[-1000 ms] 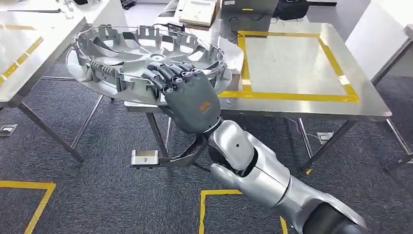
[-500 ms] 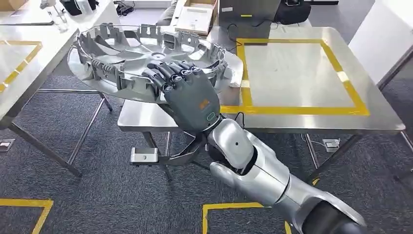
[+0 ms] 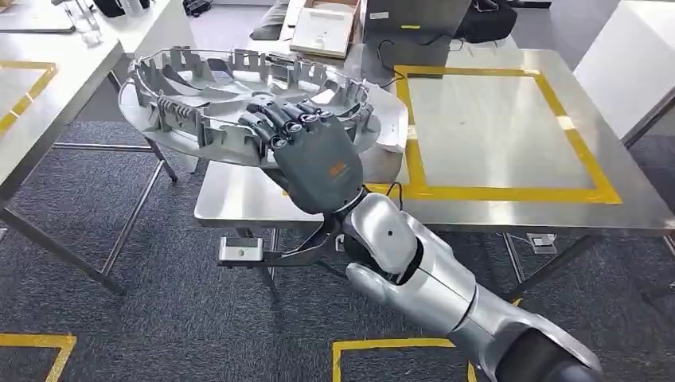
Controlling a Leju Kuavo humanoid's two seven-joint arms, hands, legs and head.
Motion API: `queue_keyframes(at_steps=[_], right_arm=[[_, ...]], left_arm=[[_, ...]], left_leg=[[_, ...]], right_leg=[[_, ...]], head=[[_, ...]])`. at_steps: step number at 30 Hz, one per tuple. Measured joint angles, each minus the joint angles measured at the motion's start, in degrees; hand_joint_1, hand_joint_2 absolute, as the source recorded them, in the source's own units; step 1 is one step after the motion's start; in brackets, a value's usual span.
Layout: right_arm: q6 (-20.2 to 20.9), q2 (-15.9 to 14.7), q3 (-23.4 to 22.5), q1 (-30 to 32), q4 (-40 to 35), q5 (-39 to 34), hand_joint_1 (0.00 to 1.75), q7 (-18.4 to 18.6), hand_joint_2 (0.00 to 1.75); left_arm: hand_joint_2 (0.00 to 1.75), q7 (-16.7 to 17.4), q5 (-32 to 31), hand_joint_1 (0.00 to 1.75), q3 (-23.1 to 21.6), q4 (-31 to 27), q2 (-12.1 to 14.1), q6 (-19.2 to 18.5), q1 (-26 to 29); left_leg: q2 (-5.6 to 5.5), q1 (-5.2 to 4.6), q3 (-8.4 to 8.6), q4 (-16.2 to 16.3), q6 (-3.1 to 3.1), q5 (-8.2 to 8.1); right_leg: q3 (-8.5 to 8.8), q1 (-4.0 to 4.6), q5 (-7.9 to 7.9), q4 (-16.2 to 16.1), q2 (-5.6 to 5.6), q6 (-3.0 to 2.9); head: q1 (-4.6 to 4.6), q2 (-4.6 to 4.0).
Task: Take the parts from the cabinet and place them on the table.
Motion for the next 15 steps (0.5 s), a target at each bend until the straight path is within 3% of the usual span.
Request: queue_keyframes(at_steps=[1, 4, 5, 6, 7, 9, 10, 11, 13, 14, 15], right_arm=[[0.1, 0.1, 0.0, -0.5, 0.0, 0.0, 1.75, 0.1, 1.75], [0.1, 0.2, 0.0, -0.9, 0.0, -0.2, 1.75, 0.3, 1.75], [0.2, 0.3, 0.0, -0.9, 0.0, -0.2, 1.75, 0.3, 1.75], [0.2, 0.3, 0.0, -1.0, 0.0, -0.3, 1.75, 0.4, 1.75], [0.2, 0.5, 0.0, -1.0, 0.0, -0.3, 1.75, 0.5, 1.75], [0.2, 0.5, 0.0, -0.9, 0.2, -0.3, 1.75, 0.2, 1.75], [0.2, 0.5, 0.0, -0.9, 0.2, -0.3, 1.75, 0.2, 1.75], [0.3, 0.5, 0.0, -0.9, 0.2, -0.3, 1.75, 0.2, 1.75], [0.3, 0.5, 0.0, -0.9, 0.2, -0.4, 1.75, 0.2, 1.75], [0.3, 0.5, 0.0, -1.0, 0.2, -0.4, 1.75, 0.3, 1.75], [0.3, 0.5, 0.0, -1.0, 0.2, -0.4, 1.75, 0.3, 1.75]], left_arm=[[1.75, 0.0, 0.0, 0.00, 0.0, 0.0, 0.0, 0.0, -0.1], [1.75, 0.1, 0.0, 0.00, 0.0, 0.0, 0.0, 0.0, -0.1], [1.75, 0.1, 0.0, 0.00, 0.0, -0.1, 0.1, 0.0, -0.2], [1.75, 0.0, 0.0, 0.00, 0.0, -0.1, 0.2, 0.0, -0.2], [1.75, 0.0, 0.0, 0.00, 0.0, -0.1, 0.1, 0.0, -0.2], [1.75, 0.0, 0.0, 0.00, 0.0, -0.1, 0.1, 0.0, -0.1], [1.75, 0.1, 0.0, 0.00, 0.0, -0.1, 0.1, 0.0, -0.1], [1.75, 0.1, 0.0, 0.00, 0.0, -0.1, 0.1, 0.0, 0.0], [1.75, 0.1, 0.0, 0.00, 0.0, -0.1, 0.2, 0.0, -0.1], [1.75, 0.1, 0.0, 0.00, 0.0, -0.1, 0.2, 0.0, -0.1], [1.75, 0.0, 0.0, 0.00, 0.0, -0.1, 0.3, 0.0, -0.1]], left_leg=[[0.13, -0.29, -0.12, 0.2, -0.48, -0.27], [2.28, -0.35, 0.52, -0.3, -1.42, -0.55], [1.75, -0.05, 0.25, 0.2, -1.88, -1.13], [0.10, -0.03, -0.18, 1.9, -2.03, -2.29], [-0.97, -0.03, -1.68, 5.2, -2.16, -4.30], [-1.70, 0.01, -6.17, 14.5, -2.41, -8.18], [-1.80, 0.01, -7.50, 17.0, -2.43, -8.47], [-1.84, 0.01, -7.64, 16.8, -2.38, -7.46], [-2.20, 0.08, -4.69, 9.9, -2.23, -2.80], [-3.05, 0.23, -2.22, 4.6, -2.17, -0.24], [-5.52, 0.55, -0.65, 1.2, -2.11, -0.22]], right_leg=[[0.76, 0.37, -0.63, -1.4, 0.36, -0.51], [0.46, 0.26, -0.37, -1.4, 2.39, -1.41], [0.92, -0.28, -0.11, -1.8, 2.82, -1.85], [1.01, -0.41, -0.14, -1.8, 3.24, -2.07], [1.02, -0.48, -0.13, -1.8, 3.68, -2.29], [1.02, -0.45, -0.15, -1.8, 4.95, -2.41], [1.06, -0.43, -0.16, -1.7, 5.57, -2.42], [1.15, -0.45, -0.17, -1.7, 6.24, -2.39], [1.31, -0.58, -0.27, -1.6, 7.48, -2.22], [1.39, -0.70, -0.40, -1.5, 8.05, -1.99], [1.22, -0.65, -0.58, -1.3, 8.51, -1.62]], head=[[0.09, 0.00], [0.11, 0.00], [0.00, 0.00], [0.04, 0.00], [-0.11, 0.00], [0.00, 0.00], [-0.07, 0.00], [-0.04, 0.00], [-0.04, 0.00], [-0.02, 0.00], [-0.04, 0.00]])
